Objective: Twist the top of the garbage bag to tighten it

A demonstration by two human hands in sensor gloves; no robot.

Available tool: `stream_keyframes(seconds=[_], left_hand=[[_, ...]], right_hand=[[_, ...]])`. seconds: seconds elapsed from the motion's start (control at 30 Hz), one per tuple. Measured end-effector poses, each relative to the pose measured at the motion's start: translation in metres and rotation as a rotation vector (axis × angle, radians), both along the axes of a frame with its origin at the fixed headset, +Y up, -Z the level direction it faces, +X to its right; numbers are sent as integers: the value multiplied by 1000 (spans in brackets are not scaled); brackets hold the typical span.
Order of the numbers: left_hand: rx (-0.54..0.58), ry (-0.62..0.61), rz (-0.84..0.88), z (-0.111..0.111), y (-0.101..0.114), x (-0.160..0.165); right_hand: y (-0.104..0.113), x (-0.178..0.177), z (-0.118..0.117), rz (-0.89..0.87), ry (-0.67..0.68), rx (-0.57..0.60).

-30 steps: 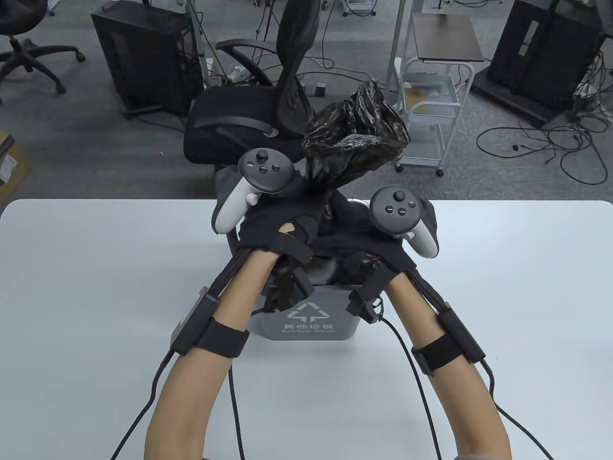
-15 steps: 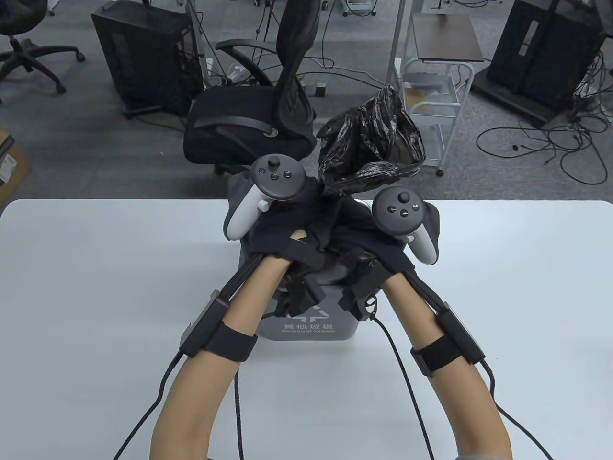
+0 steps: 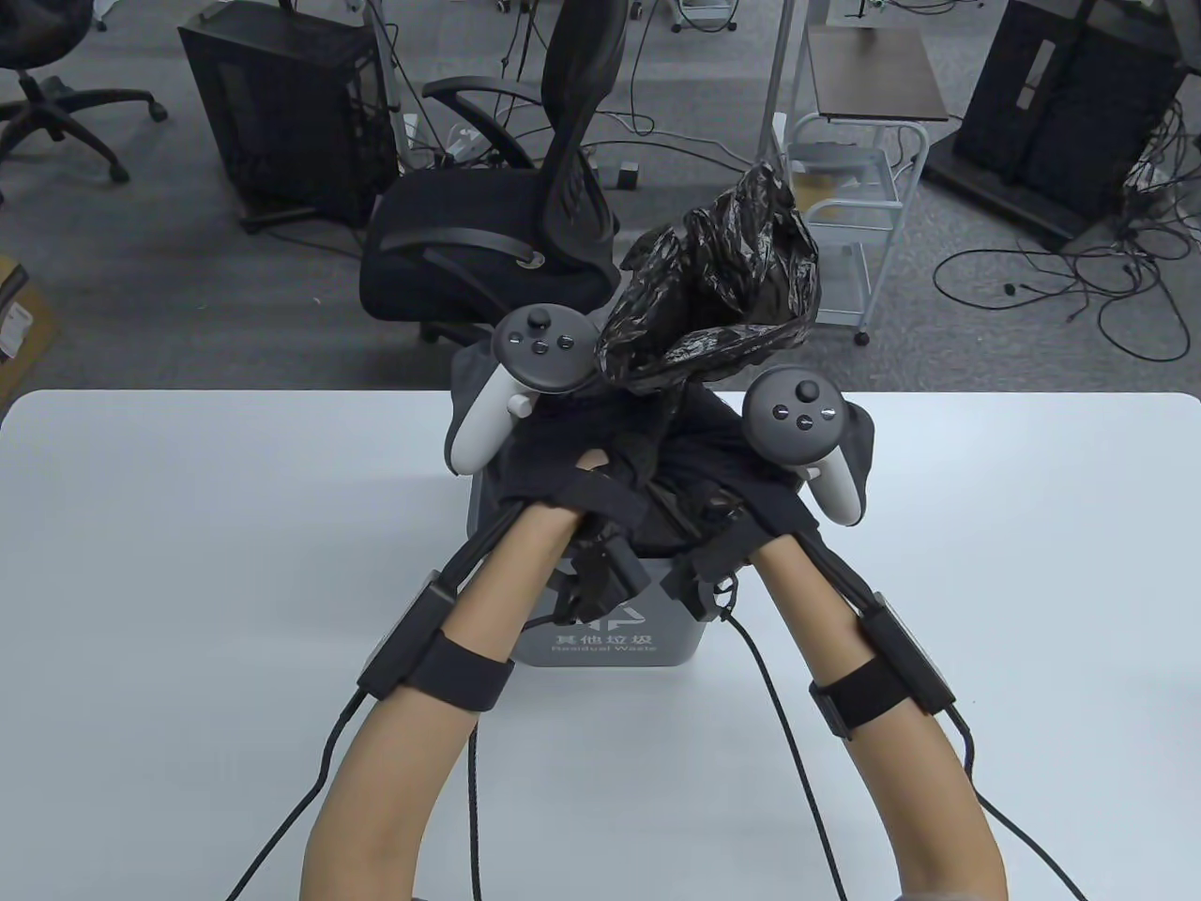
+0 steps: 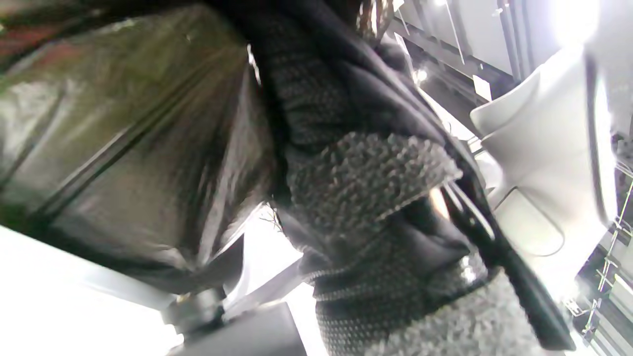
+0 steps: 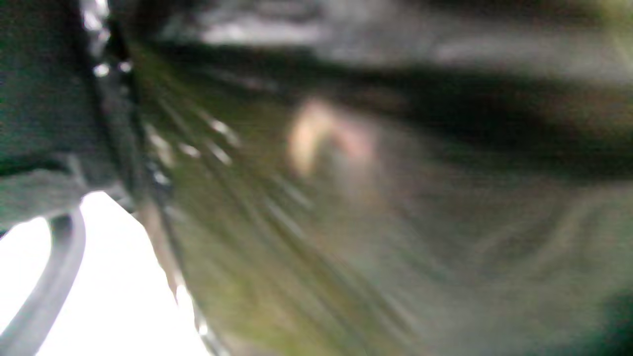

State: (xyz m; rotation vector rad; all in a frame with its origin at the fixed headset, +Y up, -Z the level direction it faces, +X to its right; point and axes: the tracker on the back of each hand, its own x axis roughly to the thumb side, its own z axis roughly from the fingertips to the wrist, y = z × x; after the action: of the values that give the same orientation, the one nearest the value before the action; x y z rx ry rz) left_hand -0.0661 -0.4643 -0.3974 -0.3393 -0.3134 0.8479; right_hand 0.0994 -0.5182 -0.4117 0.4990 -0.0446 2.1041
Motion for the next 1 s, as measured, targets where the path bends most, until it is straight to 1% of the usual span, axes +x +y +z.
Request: stream_keyframes(seconds=[0.1,0.2,0.3,0.4,0.47,0.57,0.63,0.7,0.83,0.93,1.0], left_hand=[[33,14,-43,-1,6,-4],[18,6,-34,-2,9,-9],[2,-4,-30,-3,9,-12],[10,-14,-44,-1,10,-11],[8,-36,-47,1,12,-6],[19,-40,-96,5,16,2],[59,-12,-169,9,19,6],[80,3,-217,12,21,8],[63,-31,-202,13,19,9],[63,-46,-192,13,19,9],[77,-48,-199,13,19,9]], right_hand=[[1,5,-3,-25,102,-40],[3,12,-4,-80,221,-90],[7,20,-4,-134,272,-89],[11,20,-4,-112,267,-78],[12,14,-4,-35,260,-61],[11,0,-3,5,255,-49],[10,-8,-2,-7,249,-37],[9,-14,-2,-24,209,-35],[9,-19,0,-22,135,-22],[8,-23,1,-65,82,-27],[7,-25,1,-75,74,-35]])
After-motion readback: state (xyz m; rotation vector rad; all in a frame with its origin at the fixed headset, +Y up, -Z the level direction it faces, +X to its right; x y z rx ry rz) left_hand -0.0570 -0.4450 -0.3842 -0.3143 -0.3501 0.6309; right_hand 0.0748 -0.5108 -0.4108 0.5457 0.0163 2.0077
